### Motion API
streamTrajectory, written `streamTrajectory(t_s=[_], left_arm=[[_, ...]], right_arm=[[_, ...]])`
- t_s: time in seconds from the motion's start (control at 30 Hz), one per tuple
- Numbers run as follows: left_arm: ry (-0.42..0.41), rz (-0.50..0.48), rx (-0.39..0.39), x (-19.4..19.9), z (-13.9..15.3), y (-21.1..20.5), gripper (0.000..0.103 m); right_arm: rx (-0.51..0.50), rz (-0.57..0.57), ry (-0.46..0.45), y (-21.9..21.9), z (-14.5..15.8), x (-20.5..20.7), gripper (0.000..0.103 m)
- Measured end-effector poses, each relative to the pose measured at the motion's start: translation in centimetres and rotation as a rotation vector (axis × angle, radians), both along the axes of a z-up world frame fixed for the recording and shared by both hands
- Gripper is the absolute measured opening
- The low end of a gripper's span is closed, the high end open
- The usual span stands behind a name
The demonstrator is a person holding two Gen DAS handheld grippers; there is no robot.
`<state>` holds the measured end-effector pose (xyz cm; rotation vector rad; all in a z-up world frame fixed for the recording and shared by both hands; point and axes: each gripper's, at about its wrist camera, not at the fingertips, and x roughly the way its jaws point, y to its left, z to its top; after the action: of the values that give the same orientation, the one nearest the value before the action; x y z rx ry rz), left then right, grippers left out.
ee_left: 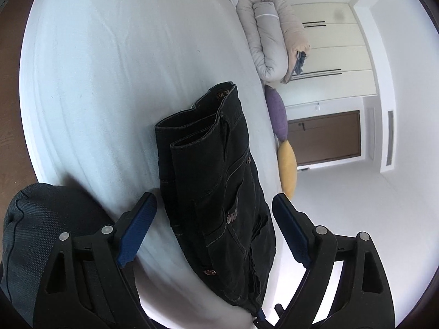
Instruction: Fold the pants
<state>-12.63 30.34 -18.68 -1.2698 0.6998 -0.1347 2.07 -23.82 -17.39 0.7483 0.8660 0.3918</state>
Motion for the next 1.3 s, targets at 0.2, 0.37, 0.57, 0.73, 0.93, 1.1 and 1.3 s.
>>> streamTrajectory(t_s=[0.2, 0.37, 0.57, 0.73, 0.93, 1.1, 1.3], left_arm=[[-0.011, 0.0, -0.043, 1.7, -0.7, -0.1, 0.086], [-0.027, 0.011, -0.113, 1.9, -1.5, 0.5, 0.083], [-0.038, -0.004, -0.098, 1.6, -0.9, 0.5, 0.047], [-0.075, 0.008, -0.108, 1.8, -1.3, 0.7, 0.047], [-0.051, 0.008, -0.106, 2.6, -2.7, 0.6, 0.031], [-0.067, -0.014, 0.071, 2.6, 0.4, -0.3, 0.019], [-0.118, -0.059, 0.31, 3.3, 4.6, -2.7, 0.016]], right_arm=[[-0.01, 0.002, -0.002, 0.3, 0.1, 0.2, 0.071], [-0.008, 0.006, -0.007, 0.3, 0.1, 0.2, 0.071], [-0.008, 0.012, -0.009, 0.2, 0.1, 0.2, 0.07], [-0.003, 0.008, -0.007, 0.1, 0.5, 0.3, 0.068], [0.005, 0.064, -0.022, 1.9, 2.4, 1.8, 0.058], [-0.011, 0.158, -0.038, 6.0, 4.6, 4.8, 0.055], [-0.1, 0.337, 0.023, 13.8, 5.1, 10.1, 0.039]])
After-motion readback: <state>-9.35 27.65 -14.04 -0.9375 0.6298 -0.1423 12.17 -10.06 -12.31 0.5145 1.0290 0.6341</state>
